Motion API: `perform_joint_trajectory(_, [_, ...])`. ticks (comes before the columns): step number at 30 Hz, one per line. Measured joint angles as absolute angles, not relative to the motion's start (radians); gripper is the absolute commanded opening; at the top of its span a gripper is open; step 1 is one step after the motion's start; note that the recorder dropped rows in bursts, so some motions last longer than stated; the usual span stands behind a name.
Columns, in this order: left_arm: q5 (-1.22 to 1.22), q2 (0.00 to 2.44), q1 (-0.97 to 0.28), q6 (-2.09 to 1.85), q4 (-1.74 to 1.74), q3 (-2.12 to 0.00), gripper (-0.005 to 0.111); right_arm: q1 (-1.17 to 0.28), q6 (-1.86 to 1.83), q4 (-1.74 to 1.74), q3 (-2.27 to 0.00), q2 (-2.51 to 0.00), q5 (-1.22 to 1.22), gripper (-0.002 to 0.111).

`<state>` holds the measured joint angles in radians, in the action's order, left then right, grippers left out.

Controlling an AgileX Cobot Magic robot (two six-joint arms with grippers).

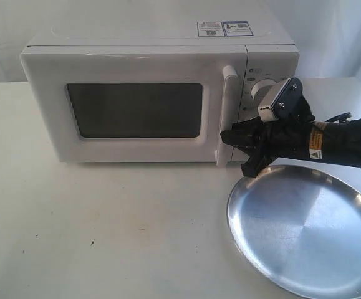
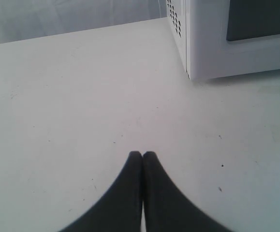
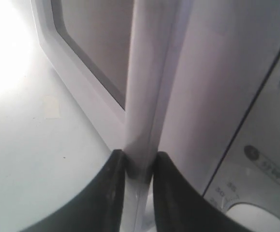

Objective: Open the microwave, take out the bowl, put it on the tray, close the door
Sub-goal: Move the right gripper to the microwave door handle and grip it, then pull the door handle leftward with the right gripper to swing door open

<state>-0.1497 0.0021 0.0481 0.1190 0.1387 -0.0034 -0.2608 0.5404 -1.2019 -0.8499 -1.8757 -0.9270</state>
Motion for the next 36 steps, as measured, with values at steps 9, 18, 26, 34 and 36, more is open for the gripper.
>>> perform_joint_trajectory(9, [-0.150, 0.002, 0.048, 0.119, 0.139, -0.003, 0.000, -0.257, 0.513, -1.186, -0.850, -1.887, -0.952, 0.020])
perform_joint_trajectory(18, [-0.150, 0.002, 0.048, 0.119, 0.139, -0.003, 0.000, -0.255, 0.496, -1.214, -0.854, -1.891, -0.981, 0.042])
perform_joint_trajectory(26, [-0.150, 0.002, 0.048, 0.119, 0.139, -0.003, 0.000, -0.255, 0.496, -1.207, -0.854, -1.891, -0.985, 0.028])
perform_joint_trajectory(34, [-0.150, 0.002, 0.048, 0.119, 0.139, -0.003, 0.000, -0.273, 0.506, -1.144, -0.850, -1.891, -0.964, 0.005])
perform_joint_trajectory(36, [-0.150, 0.002, 0.048, 0.119, 0.139, -0.003, 0.000, -0.277, 0.507, -1.138, -0.850, -1.891, -0.960, 0.000])
